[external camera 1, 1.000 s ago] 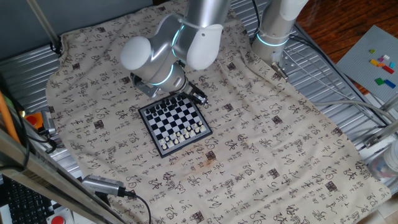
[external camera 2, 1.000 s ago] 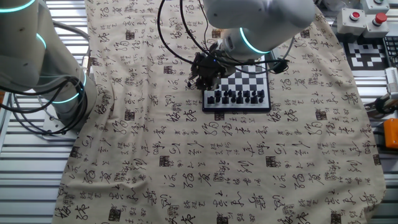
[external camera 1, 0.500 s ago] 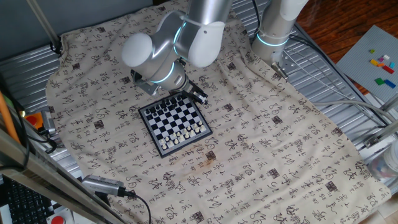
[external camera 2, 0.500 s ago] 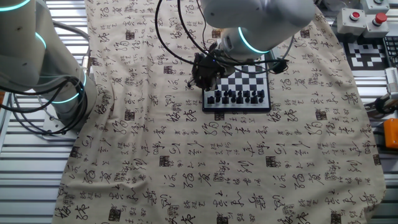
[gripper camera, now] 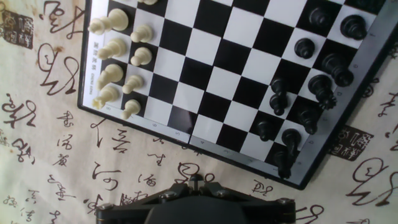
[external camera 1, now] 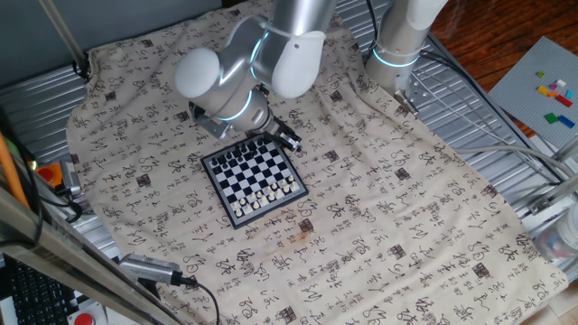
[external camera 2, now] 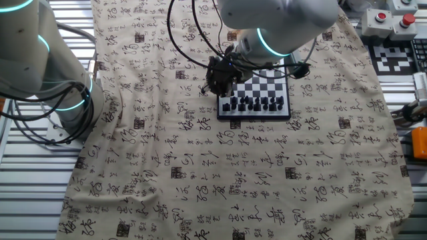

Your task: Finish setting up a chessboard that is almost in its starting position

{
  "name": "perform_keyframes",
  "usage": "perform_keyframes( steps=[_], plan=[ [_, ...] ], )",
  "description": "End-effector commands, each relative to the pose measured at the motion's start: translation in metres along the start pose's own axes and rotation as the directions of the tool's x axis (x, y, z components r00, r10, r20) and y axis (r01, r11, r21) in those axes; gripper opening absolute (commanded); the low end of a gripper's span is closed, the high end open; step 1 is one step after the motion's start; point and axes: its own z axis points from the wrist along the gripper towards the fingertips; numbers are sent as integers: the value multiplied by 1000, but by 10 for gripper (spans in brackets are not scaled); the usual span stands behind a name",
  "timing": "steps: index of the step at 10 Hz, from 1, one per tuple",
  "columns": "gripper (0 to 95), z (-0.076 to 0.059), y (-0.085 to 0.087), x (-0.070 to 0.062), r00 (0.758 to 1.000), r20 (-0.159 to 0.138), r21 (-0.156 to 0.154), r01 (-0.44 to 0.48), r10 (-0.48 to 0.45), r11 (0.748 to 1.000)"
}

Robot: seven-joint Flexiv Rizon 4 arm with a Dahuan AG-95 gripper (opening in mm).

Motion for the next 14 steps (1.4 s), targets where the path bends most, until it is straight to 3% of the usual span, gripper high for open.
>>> perform_keyframes(
  steps=[1,5,10,12,14],
  plan=[
    [0,-2,0,2,1000,12,2,-1,1,1000],
    [0,-11,2,7,999,14,0,-29,29,1000],
    [0,-11,3,7,999,4,-6,-35,35,999],
    [0,-9,5,5,999,24,1,-39,39,999],
    [0,-10,6,6,999,25,8,-33,33,999]
  ],
)
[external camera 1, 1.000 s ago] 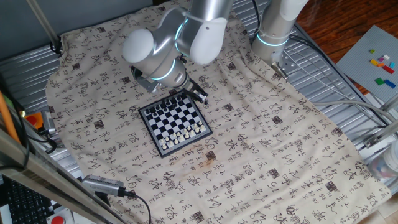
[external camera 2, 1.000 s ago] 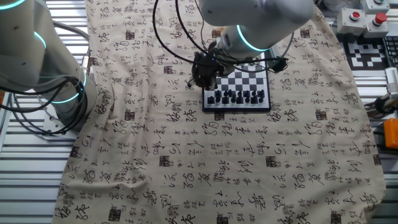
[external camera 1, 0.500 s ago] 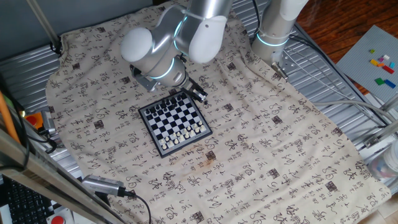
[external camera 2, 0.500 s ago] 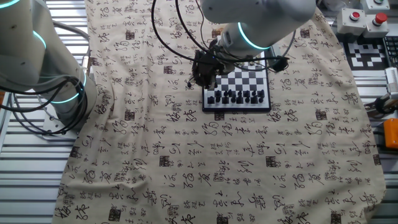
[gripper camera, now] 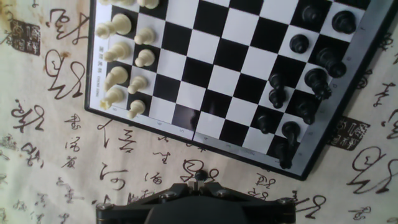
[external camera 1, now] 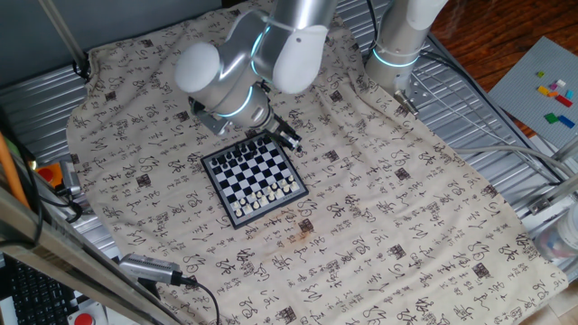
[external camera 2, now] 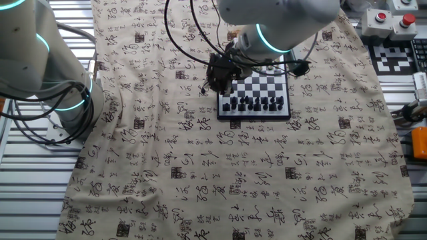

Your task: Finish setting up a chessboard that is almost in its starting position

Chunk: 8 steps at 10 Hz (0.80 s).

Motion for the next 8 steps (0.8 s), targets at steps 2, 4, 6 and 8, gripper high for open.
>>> perform_keyframes(
  steps=[2,4,6,8],
  plan=[
    [0,-1,0,1,1000,-9,1,10,-10,1000],
    [0,0,1,0,1000,-2,2,9,-9,1000],
    [0,0,1,0,1000,-5,3,9,-9,1000],
    [0,-1,5,1,1000,-6,11,3,-3,1000]
  ],
)
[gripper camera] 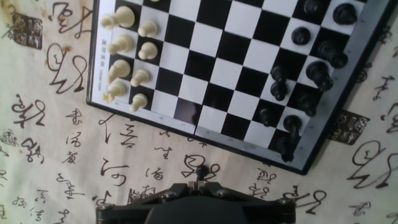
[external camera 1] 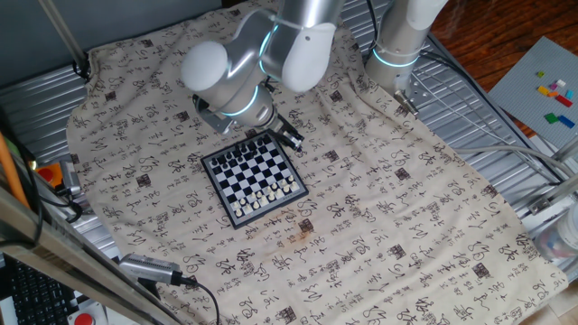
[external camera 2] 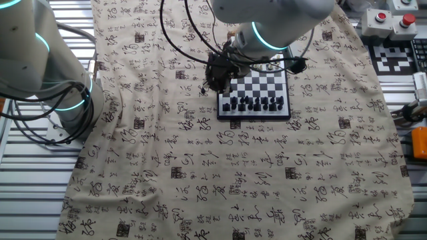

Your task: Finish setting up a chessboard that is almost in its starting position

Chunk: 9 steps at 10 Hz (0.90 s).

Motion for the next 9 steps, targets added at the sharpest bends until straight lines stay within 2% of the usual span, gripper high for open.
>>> perform_keyframes(
  steps=[1,6,9],
  plan=[
    [0,1,3,-2,1000,-4,8,-3,3,1000],
    [0,2,7,-2,1000,-8,21,-3,3,1000],
    [0,3,8,-3,1000,-7,18,-4,4,1000]
  ],
)
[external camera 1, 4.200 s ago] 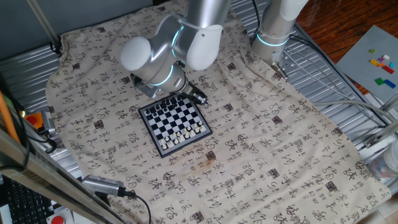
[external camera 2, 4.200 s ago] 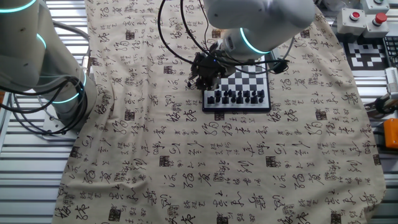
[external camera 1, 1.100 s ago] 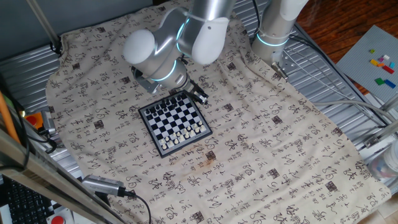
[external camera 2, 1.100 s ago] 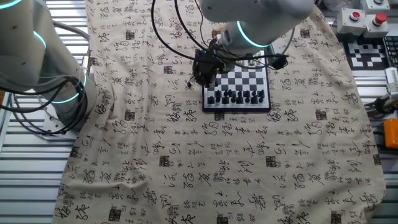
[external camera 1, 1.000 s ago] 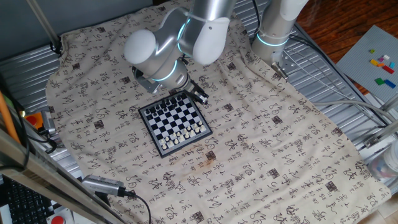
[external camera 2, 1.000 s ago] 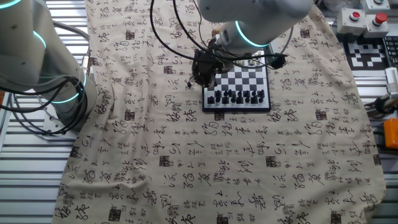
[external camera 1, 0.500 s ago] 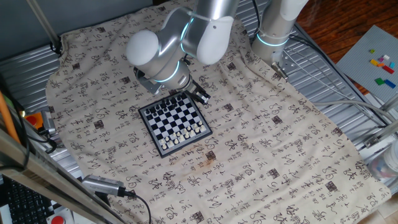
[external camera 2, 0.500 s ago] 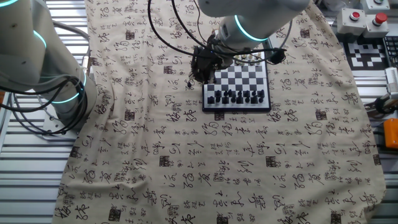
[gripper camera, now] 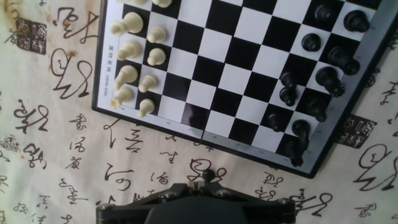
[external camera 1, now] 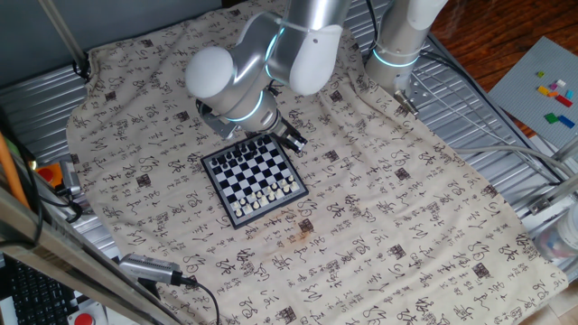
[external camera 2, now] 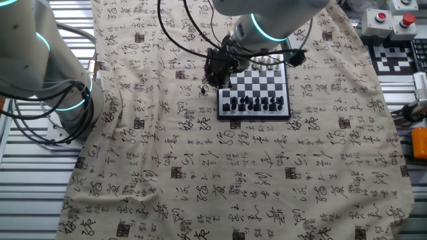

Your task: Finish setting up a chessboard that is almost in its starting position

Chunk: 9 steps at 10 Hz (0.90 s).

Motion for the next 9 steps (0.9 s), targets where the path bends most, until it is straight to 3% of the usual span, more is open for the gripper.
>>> perform_keyframes(
  steps=[1,9],
  plan=[
    [0,0,0,0,1000,-3,0,-4,4,1000],
    [0,-4,0,2,1000,13,6,8,-8,1000]
  ],
)
